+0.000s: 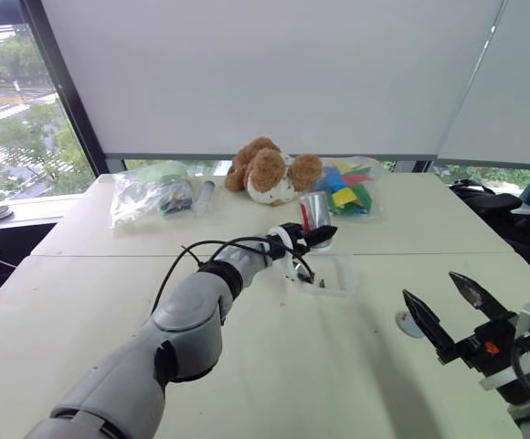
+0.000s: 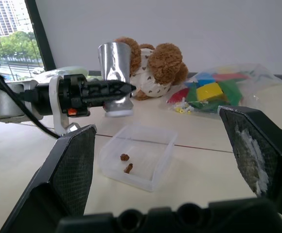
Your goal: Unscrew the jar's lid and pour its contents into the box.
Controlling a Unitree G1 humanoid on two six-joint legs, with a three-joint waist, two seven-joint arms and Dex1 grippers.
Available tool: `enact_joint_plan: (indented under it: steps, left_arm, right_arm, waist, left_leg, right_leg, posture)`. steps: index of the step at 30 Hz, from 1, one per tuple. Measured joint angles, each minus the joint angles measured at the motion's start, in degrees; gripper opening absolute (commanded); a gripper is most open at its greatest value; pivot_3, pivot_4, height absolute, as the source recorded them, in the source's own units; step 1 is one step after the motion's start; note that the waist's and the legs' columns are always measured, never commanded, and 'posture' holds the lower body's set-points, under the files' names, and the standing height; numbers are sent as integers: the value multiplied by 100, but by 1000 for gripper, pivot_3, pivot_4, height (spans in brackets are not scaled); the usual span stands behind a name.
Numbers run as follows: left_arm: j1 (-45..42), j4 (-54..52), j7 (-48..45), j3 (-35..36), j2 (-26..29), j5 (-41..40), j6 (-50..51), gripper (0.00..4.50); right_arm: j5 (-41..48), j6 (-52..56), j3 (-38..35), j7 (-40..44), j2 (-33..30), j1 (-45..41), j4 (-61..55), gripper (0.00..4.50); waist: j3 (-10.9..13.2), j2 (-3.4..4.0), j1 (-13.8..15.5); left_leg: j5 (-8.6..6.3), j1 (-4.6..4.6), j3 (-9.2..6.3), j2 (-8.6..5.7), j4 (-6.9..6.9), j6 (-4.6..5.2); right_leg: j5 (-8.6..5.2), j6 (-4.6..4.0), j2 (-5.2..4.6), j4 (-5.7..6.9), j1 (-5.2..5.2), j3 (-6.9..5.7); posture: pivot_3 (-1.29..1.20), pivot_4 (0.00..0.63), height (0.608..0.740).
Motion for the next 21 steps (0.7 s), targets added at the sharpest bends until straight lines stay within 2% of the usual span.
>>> enact_joint_plan:
  steps: [2, 6, 9, 12, 15, 17, 21]
  left_arm:
    - [13, -100, -265, 671, 131, -660, -698, 2452]
    - [65, -429, -1829, 2721, 717, -2827, -2443, 2452]
    - [422, -671, -3929, 4289, 903, -4628, -2789, 2452]
    - [1037, -984, -5900, 5416, 929, -6113, -2352, 2452]
    - [1692, -1756, -7133, 6008, 1106, -7048, -1482, 2452]
    - [2270, -2727, -7712, 6319, 1329, -7578, -788, 2452]
    - [3000, -4170, -8304, 6708, 1554, -8381, 624, 2452]
  right_arm:
    - [0, -14, 30, 41, 0, 18, 38, 4352]
    - [3, -34, 50, 149, 1, -1, 195, 4352]
    - [10, -67, 167, 341, -9, -136, 354, 4352]
    - [13, -133, 328, 608, -64, -435, 533, 4352]
    - [-11, -240, 546, 988, -276, -710, 746, 4352]
    - [-92, -393, 775, 1312, -392, -971, 942, 4352]
    - [-261, -702, 1055, 1803, -516, -1192, 1199, 4352]
  waist:
    - [0, 0, -9]
    - [-3, 4, -15]
    - [-13, 18, -13]
    - [-14, 19, -23]
    - [-13, 19, -42]
    - [-13, 19, -71]
    - [-13, 19, -51]
  left_leg:
    - [0, 1, 1, 3, 0, 0]
    - [2, 9, 8, 8, 0, -2]
    - [4, 16, 13, 5, 13, -3]
    - [5, 15, 10, 4, 36, -2]
    - [3, 12, 1, 3, 64, 0]
    - [2, 15, -2, 5, 73, 1]
    - [3, 16, -16, 5, 80, 1]
  right_leg:
    - [2, -2, -1, 1, -1, 0]
    - [7, -11, 0, 5, 1, 0]
    - [8, -12, 0, 9, 14, 0]
    - [10, -12, 4, 24, 19, 0]
    - [11, -10, 7, 58, 18, 0]
    - [11, -10, 6, 79, 17, 1]
    - [11, -11, 10, 93, 18, 0]
  posture:
    - [0, 150, 740]
    - [0, 150, 740]
    - [0, 150, 740]
    - [0, 150, 740]
    - [0, 150, 740]
    - [0, 150, 740]
    - [0, 150, 740]
